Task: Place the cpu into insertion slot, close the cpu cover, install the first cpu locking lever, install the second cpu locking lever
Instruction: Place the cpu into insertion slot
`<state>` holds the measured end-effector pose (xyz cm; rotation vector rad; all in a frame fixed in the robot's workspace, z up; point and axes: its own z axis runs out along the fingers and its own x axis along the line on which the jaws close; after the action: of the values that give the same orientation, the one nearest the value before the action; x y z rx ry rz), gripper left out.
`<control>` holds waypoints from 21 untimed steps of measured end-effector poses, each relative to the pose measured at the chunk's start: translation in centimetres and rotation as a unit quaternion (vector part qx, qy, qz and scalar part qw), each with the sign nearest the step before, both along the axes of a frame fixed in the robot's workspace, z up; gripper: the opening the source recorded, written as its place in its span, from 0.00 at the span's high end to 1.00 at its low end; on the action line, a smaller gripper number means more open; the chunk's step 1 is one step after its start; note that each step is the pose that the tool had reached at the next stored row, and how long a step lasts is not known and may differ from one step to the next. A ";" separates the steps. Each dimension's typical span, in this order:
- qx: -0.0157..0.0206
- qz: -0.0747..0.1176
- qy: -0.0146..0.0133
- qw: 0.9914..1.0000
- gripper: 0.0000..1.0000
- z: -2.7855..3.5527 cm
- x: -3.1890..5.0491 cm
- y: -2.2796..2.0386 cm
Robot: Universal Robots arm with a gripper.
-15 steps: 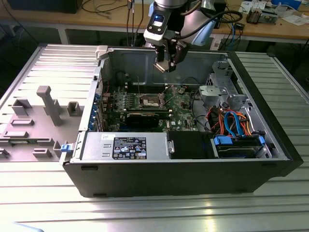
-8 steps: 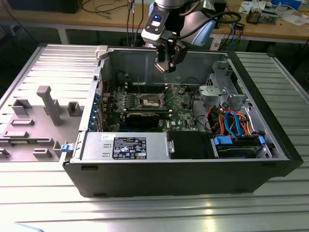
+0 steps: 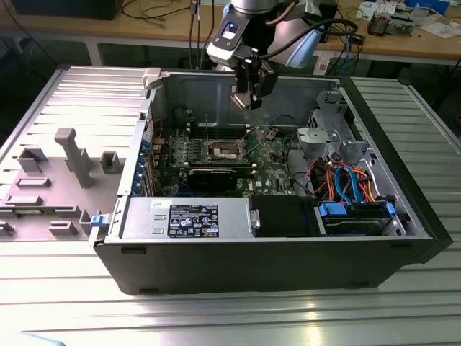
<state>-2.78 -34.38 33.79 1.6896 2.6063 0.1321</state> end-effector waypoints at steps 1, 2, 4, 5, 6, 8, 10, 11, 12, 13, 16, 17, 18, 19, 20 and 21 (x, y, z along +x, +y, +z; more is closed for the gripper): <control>0.000 -0.002 0.000 1.000 0.46 -0.01 0.00 0.00; 0.000 -0.005 0.000 1.000 0.46 -0.02 0.00 0.00; 0.000 -0.011 0.000 1.000 0.46 -0.04 0.00 0.00; 0.000 -0.013 0.000 1.000 0.46 -0.05 0.00 0.00; 0.000 -0.016 0.000 1.000 0.46 -0.07 0.00 0.00; 0.000 -0.023 0.000 1.000 0.46 -0.09 0.00 0.00; 0.000 -0.026 0.000 1.000 0.46 -0.11 0.00 0.00; 0.000 -0.029 0.000 1.000 0.46 -0.12 0.00 0.00; 0.000 -0.032 0.000 0.999 0.46 -0.13 0.00 0.00; 0.000 -0.035 0.000 0.999 0.46 -0.14 0.00 0.00; 0.000 -0.044 0.000 0.999 0.46 -0.17 0.00 0.00; 0.000 -0.047 0.000 0.999 0.46 -0.18 0.00 0.00; 0.000 -0.050 0.000 0.999 0.46 -0.20 0.00 0.00; 0.000 -0.054 0.000 0.999 0.46 -0.21 0.00 0.00; 0.000 -0.057 0.000 0.998 0.46 -0.22 0.00 0.00; 0.000 -0.061 0.000 0.998 0.46 -0.24 0.00 0.00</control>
<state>-2.78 -34.38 33.55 1.8430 2.4939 0.1286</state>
